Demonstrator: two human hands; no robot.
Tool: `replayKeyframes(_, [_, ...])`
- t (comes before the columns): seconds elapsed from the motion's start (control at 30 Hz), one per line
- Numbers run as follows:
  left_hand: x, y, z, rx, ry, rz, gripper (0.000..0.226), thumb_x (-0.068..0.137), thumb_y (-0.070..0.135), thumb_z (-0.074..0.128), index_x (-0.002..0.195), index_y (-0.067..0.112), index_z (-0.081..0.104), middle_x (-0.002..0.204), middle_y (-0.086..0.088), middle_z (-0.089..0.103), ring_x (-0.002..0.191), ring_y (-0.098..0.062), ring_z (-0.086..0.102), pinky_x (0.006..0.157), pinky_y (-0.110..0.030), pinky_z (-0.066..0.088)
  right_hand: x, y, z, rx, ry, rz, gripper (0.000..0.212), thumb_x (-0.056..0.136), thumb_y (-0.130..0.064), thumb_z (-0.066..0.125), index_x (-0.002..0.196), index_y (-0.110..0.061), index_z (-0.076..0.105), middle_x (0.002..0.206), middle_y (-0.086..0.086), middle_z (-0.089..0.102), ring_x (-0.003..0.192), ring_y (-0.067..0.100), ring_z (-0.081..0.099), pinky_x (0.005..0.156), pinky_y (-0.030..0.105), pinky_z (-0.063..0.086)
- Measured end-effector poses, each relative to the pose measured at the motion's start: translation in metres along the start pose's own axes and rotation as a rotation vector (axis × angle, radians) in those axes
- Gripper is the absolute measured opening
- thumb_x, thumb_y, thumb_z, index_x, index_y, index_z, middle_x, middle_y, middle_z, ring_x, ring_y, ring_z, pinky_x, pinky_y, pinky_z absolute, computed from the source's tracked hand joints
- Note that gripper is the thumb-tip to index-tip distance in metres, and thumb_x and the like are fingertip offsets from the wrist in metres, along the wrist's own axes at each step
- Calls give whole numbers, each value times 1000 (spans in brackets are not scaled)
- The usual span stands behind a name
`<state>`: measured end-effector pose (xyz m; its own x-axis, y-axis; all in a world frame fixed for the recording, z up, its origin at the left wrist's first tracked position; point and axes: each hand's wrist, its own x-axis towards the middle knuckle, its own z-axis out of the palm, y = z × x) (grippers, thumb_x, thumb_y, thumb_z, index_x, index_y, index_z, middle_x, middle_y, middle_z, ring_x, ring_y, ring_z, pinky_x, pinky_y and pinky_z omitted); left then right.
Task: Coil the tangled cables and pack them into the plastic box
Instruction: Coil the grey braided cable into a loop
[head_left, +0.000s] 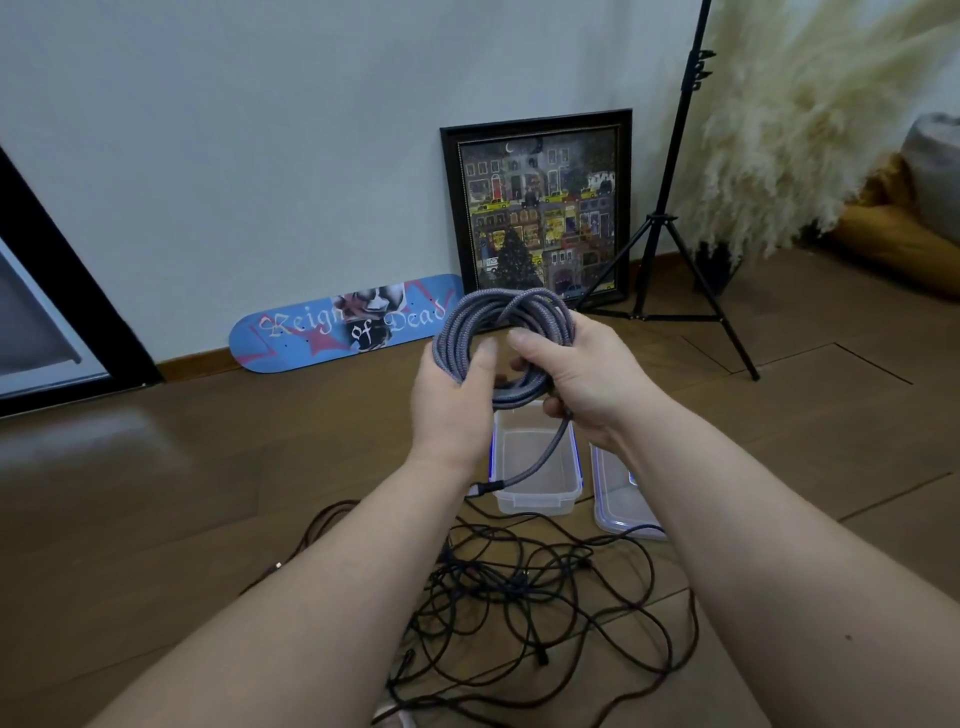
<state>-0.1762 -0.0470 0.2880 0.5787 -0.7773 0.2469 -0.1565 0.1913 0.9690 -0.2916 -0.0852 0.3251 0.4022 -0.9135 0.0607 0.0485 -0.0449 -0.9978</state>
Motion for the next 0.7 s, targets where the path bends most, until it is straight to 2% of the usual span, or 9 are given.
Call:
replayKeyframes(0.07, [1, 3, -7, 5, -94, -70, 60, 66, 56, 70, 115, 23, 60, 105, 0, 70, 101, -24, 66, 93, -49, 54, 1, -2, -5, -29, -5, -4, 9, 93, -14, 63, 88, -22, 62, 74, 5, 56, 61, 13, 47, 42, 23, 29])
replayKeyframes(0.1, [4, 4, -11, -8, -125, -102, 62, 65, 53, 75, 116, 22, 59, 105, -1, 69, 101, -25, 66, 91, -49, 54, 2, -3, -8, -57, -15, 3, 7, 93, -14, 62, 89, -20, 62, 74, 7, 54, 58, 14, 44, 42, 24, 28])
replayKeyframes(0.17, [10, 10, -19, -61, -182, -143, 52, 77, 39, 78, 121, 19, 58, 107, 0, 68, 97, -21, 67, 87, -44, 56, 3, -3, -12, -137, -51, 24, 3, 94, -13, 60, 94, -16, 62, 73, 9, 51, 59, 18, 41, 40, 23, 27])
replayKeyframes(0.23, [13, 14, -25, -72, -262, -161, 37, 87, 31, 70, 119, 15, 60, 107, -1, 69, 95, -20, 68, 83, -39, 56, 3, -1, -13, -201, -112, 48, 4, 94, -13, 61, 96, -15, 63, 72, 9, 51, 63, 20, 43, 39, 23, 27])
replayKeyframes(0.33, [10, 12, -25, -11, -364, -159, 19, 92, 31, 65, 97, 12, 66, 87, -4, 68, 78, -21, 64, 82, -43, 54, 1, 0, -11, -241, -197, 92, 2, 93, -17, 64, 91, -17, 63, 73, 9, 52, 59, 19, 43, 40, 23, 27])
replayKeyframes(0.4, [8, 9, -24, -2, -339, -155, 19, 93, 30, 65, 84, 14, 64, 69, -1, 56, 61, -17, 54, 76, -48, 53, 1, 1, -12, -248, -209, 140, 5, 93, -19, 64, 89, -17, 61, 74, 8, 52, 50, 10, 42, 41, 22, 28])
replayKeyframes(0.47, [9, 7, -22, -16, -278, -138, 18, 92, 30, 66, 83, 14, 65, 66, 1, 54, 53, -12, 49, 75, -49, 55, 4, 2, -13, -236, -218, 177, 5, 93, -20, 64, 90, -16, 61, 72, 7, 53, 46, 7, 42, 40, 19, 30])
replayKeyframes(0.63, [9, 6, -23, 12, -246, -97, 13, 92, 32, 66, 89, 20, 68, 70, 5, 63, 52, -12, 54, 72, -52, 57, 7, 0, -15, -231, -242, 239, 7, 88, -8, 66, 88, -13, 61, 70, 8, 55, 46, 10, 44, 38, 18, 33])
replayKeyframes(0.7, [8, 6, -24, -5, -250, -103, 12, 93, 30, 64, 89, 19, 67, 78, -1, 66, 59, -15, 59, 68, -45, 55, 8, 0, -14, -252, -224, 231, 12, 84, -2, 66, 82, -12, 59, 67, 7, 53, 47, 11, 42, 38, 19, 33])
